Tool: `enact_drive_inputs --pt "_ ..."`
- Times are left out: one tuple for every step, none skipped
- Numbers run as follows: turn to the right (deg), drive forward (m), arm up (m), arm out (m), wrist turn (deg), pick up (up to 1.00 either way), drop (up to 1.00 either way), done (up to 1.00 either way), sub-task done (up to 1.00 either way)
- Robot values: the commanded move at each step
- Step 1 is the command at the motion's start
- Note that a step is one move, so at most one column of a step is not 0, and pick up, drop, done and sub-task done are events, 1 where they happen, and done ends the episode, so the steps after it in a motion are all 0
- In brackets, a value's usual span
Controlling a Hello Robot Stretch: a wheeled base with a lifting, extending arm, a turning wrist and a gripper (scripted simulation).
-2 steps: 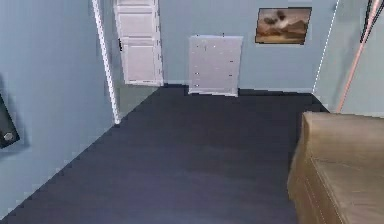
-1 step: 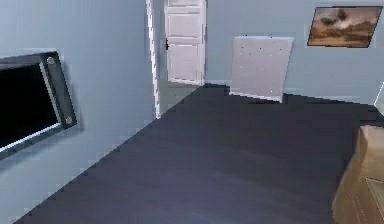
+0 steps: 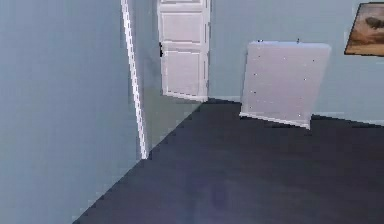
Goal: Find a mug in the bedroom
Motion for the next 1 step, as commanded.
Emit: enact_drive_inputs --pt "0.0 1.00 0.00 0.00 0.0 0.00 0.00 0.00 0.00"
